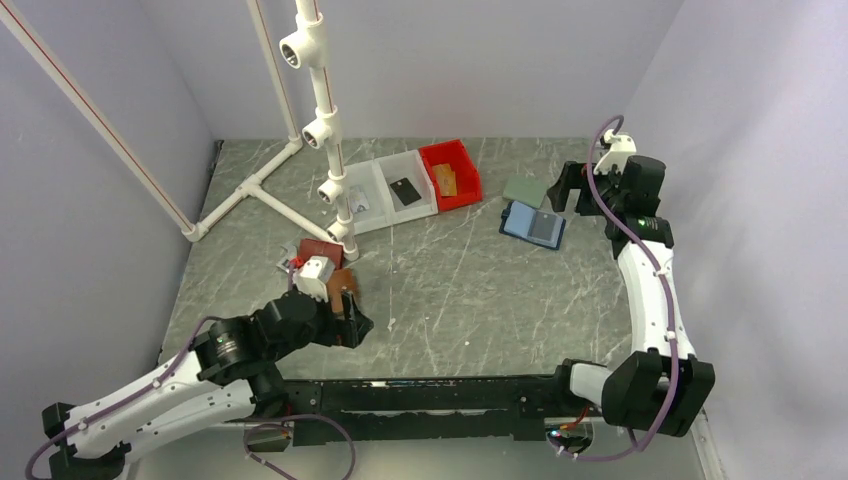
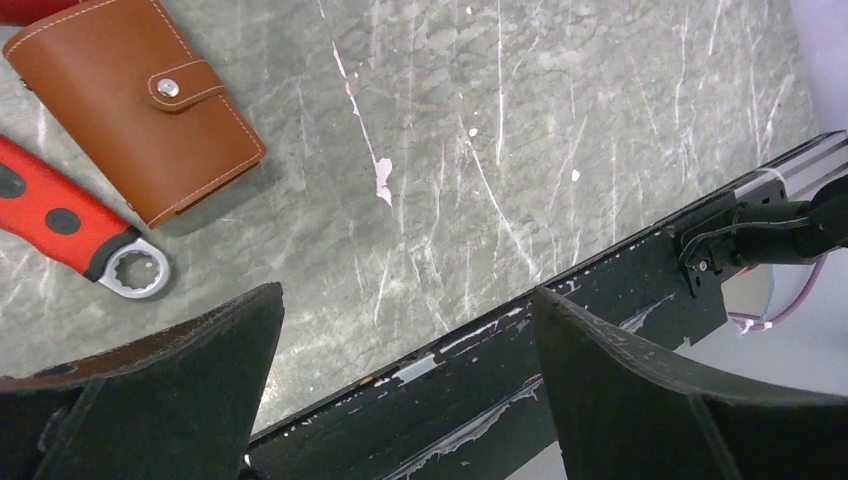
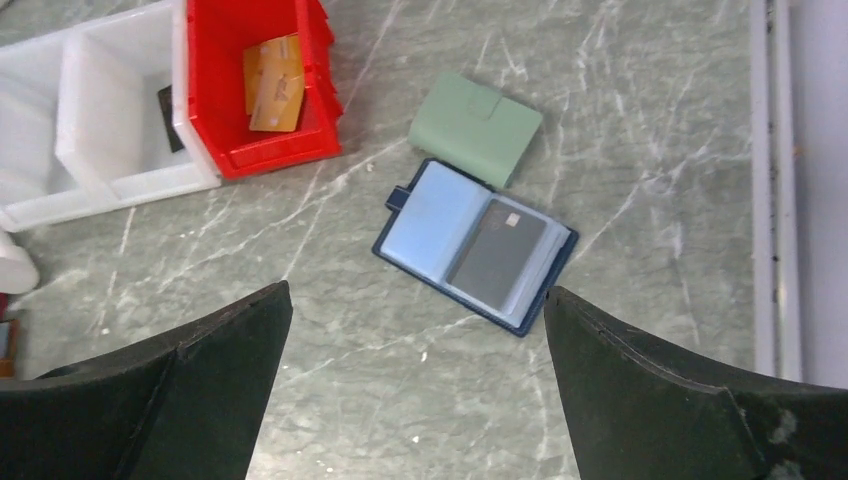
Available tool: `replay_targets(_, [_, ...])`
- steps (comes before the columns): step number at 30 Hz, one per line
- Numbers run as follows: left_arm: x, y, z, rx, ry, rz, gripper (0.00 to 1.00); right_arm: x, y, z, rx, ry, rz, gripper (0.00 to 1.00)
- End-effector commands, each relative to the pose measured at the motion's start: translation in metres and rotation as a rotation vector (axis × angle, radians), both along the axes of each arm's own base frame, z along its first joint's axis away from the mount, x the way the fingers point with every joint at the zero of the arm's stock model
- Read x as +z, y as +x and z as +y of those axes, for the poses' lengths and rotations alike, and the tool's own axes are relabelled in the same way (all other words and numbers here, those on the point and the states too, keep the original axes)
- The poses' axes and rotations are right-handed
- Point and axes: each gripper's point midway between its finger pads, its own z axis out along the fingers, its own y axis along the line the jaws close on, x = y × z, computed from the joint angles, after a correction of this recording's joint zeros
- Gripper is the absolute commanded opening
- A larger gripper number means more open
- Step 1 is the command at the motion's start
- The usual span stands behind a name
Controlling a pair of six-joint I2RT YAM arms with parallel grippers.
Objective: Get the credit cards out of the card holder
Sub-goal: Pick up the card holder from the center of the board.
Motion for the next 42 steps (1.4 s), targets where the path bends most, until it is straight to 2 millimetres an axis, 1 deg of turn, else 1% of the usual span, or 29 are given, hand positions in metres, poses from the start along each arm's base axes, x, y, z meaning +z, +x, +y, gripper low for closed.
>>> replay_targets(1, [0.013,0.002,0.01,0.049,-0.037,-0.027,0.99,0.025,-0.001,0.012,0.005,0.092,-0.073,1.0])
replay_targets(6, [0.01,0.001,0.02,0.09,-0.038,-0.02,0.99,0.022,-0.008,0.023,0.046,0.132,-0.069,1.0])
replay_targets(9, [0.006,0.002,0.023,0.107,-0.021,-0.015,0.99,0.019,-0.016,0.033,0.118,0.126,-0.096,1.0])
replay_targets(12, [0.002,0.005,0.024,0.126,0.005,-0.006,0.99,0.007,-0.034,0.051,0.275,0.086,-0.104,1.0])
replay_targets(15, [-0.007,0.01,0.026,0.162,0.046,0.008,0.99,-0.005,-0.057,0.074,0.47,0.076,-0.117,1.0])
replay_targets(18, [-0.014,0.015,0.031,0.208,0.097,0.021,0.99,-0.014,-0.073,0.088,0.578,0.089,-0.123,1.0])
replay_targets(26, [-0.024,0.024,0.043,0.314,0.201,0.053,0.98,-0.018,-0.085,0.098,0.657,0.117,-0.125,1.0])
replay_targets(29, [-0.031,0.025,0.049,0.363,0.238,0.078,0.95,-0.02,-0.085,0.099,0.664,0.13,-0.117,1.0])
replay_targets(33, [-0.045,0.029,0.058,0.429,0.308,0.119,0.87,-0.022,-0.085,0.099,0.662,0.137,-0.104,1.0])
replay_targets(35, [-0.05,0.037,0.06,0.452,0.33,0.128,0.86,-0.022,-0.085,0.1,0.663,0.137,-0.105,1.0])
replay_targets(38, [-0.058,0.054,0.053,0.443,0.315,0.155,0.85,-0.023,-0.084,0.1,0.664,0.139,-0.101,1.0])
replay_targets(40, [-0.067,0.067,0.048,0.42,0.272,0.18,0.85,-0.024,-0.084,0.1,0.661,0.137,-0.098,1.0])
replay_targets(42, [-0.073,0.079,0.037,0.379,0.191,0.179,0.82,-0.024,-0.084,0.1,0.661,0.137,-0.095,1.0])
